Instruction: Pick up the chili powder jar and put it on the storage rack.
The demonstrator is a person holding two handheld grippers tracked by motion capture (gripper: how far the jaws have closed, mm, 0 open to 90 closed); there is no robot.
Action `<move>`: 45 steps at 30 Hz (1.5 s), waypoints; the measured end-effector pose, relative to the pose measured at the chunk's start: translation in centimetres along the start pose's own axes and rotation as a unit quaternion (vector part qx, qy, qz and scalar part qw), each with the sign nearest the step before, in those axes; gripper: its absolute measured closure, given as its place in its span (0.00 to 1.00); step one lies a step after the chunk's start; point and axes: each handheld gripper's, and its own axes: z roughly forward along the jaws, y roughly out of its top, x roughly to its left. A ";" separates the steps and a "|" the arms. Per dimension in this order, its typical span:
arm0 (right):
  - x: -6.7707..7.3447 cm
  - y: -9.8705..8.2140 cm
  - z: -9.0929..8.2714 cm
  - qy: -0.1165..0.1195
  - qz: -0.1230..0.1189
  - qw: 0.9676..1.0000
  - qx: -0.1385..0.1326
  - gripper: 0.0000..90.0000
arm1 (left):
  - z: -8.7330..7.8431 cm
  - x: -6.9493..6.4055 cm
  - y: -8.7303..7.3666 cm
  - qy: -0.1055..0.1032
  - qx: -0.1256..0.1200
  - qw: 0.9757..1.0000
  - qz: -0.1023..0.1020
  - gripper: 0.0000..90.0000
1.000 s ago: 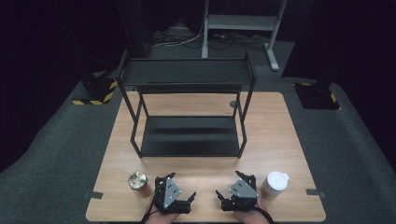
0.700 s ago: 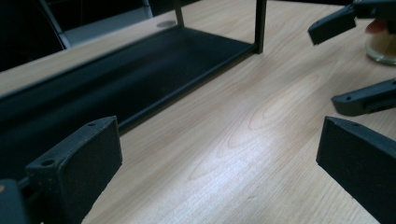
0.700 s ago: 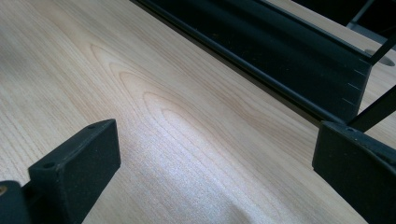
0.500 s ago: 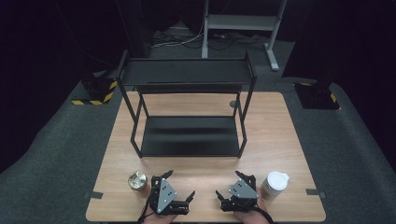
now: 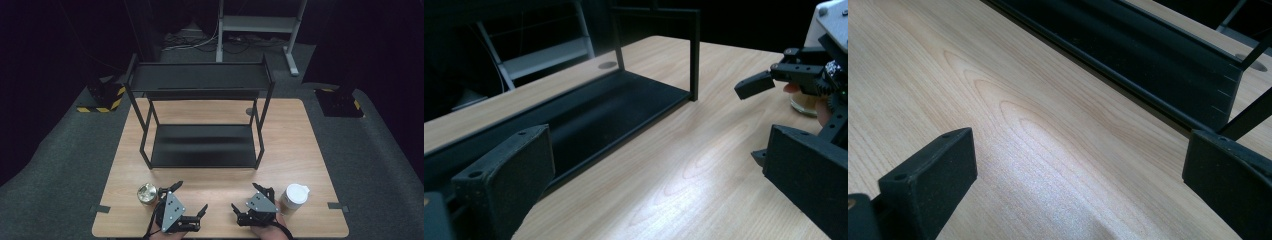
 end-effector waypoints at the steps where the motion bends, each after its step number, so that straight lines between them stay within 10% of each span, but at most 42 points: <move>1: 0.0 0.0 0.0 0.000 0.001 1.000 0.000 0.00 | -0.2 0.1 0.1 0.001 -0.001 1.000 0.000 0.00; 45: -0.3 0.0 0.0 0.006 -0.001 1.000 0.000 0.00 | -4.5 3.4 -1.7 0.100 0.012 0.995 -0.023 0.00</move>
